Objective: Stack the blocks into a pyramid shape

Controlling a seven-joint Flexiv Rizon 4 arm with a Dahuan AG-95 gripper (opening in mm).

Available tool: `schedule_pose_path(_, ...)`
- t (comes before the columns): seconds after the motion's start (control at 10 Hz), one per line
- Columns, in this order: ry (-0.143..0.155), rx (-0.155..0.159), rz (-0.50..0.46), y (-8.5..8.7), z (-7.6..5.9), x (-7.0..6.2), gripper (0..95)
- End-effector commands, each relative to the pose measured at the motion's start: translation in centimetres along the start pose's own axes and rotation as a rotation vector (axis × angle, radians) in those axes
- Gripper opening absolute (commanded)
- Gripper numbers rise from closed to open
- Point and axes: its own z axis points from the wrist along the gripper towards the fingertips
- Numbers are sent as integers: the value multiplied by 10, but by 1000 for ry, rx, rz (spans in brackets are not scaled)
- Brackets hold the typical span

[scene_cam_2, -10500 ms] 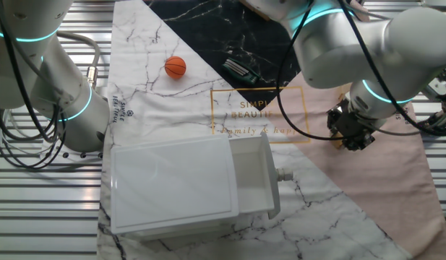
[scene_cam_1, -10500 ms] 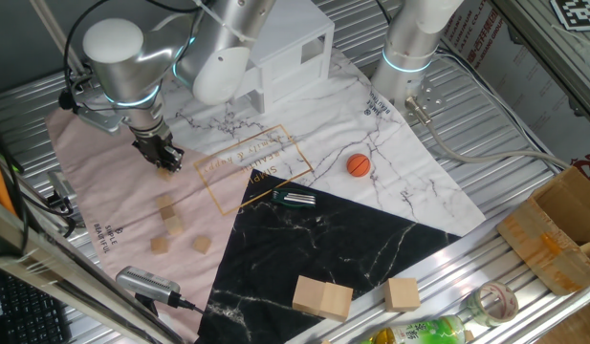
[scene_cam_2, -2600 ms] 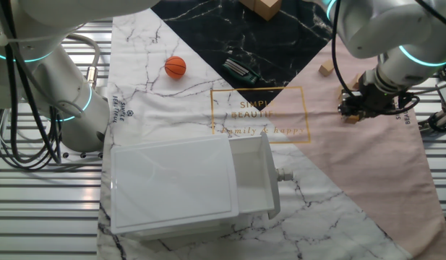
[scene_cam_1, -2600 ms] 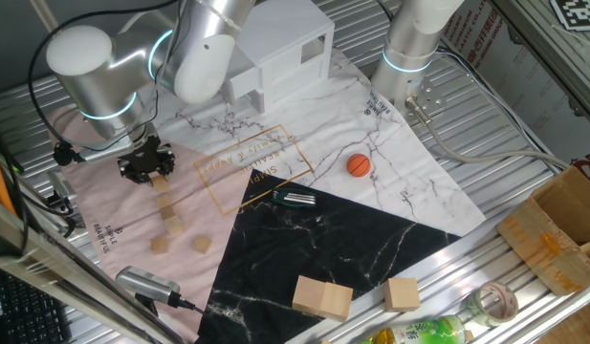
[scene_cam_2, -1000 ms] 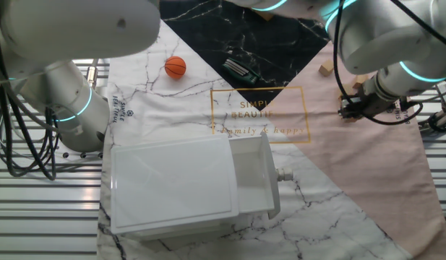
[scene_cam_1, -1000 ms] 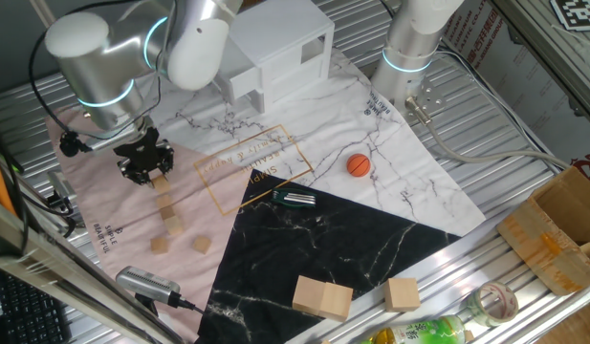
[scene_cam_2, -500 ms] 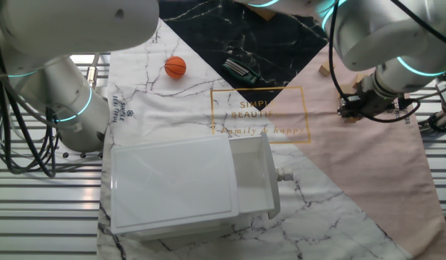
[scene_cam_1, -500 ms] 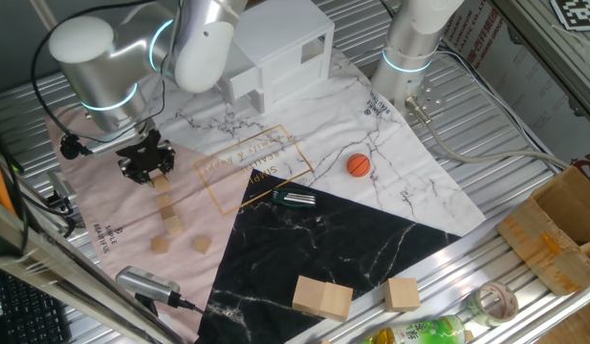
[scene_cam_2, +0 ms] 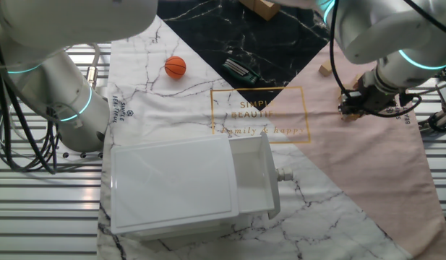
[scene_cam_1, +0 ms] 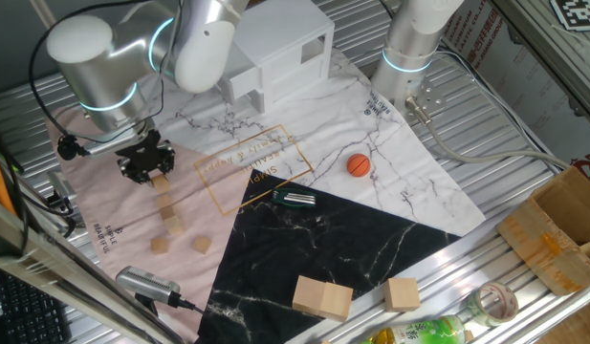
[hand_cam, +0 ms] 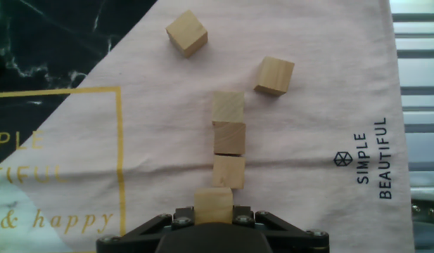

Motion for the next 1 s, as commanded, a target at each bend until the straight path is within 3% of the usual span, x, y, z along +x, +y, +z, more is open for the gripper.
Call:
schedule_pose_path(0.1, 4, -1, 5, 0, -1, -6, 0)
schedule_pose_path(1.0, 28, 1, 40, -8, 1, -33, 0)
